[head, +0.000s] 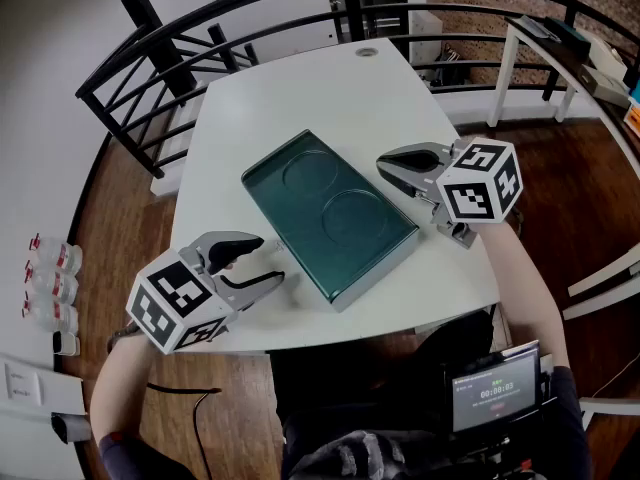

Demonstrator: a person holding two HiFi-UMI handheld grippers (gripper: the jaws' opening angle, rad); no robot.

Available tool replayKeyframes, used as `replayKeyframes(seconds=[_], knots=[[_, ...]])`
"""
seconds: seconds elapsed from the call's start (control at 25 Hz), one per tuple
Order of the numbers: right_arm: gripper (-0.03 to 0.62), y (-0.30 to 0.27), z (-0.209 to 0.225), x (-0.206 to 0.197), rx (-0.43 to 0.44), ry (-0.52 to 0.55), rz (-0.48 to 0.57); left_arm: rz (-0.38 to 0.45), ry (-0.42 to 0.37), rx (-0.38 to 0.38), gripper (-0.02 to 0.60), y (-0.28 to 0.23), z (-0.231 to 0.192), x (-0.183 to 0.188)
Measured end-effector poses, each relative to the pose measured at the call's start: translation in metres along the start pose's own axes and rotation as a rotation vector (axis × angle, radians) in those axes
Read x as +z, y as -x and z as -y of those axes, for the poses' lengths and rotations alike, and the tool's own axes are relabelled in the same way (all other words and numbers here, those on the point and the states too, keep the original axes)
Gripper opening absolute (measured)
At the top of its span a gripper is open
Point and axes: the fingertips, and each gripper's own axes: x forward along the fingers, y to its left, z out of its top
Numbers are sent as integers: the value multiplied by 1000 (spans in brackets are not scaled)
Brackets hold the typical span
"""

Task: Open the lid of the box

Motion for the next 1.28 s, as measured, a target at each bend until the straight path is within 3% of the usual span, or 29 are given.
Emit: replayKeyframes(seconds=[0.28, 0.48, 1.0, 1.28], knots=[[2, 2, -3, 0, -1, -1, -4, -68, 27, -31, 235, -17, 0, 9], [2, -1, -3, -1, -4, -1, -13, -90, 68, -10, 96, -18, -11, 6], [2, -5, -6, 0, -4, -2, -12, -159, 163, -50, 91, -15, -13, -2], [2, -4, -6, 0, -2, -2, -15, -188, 224, -90, 91, 10, -8, -28]])
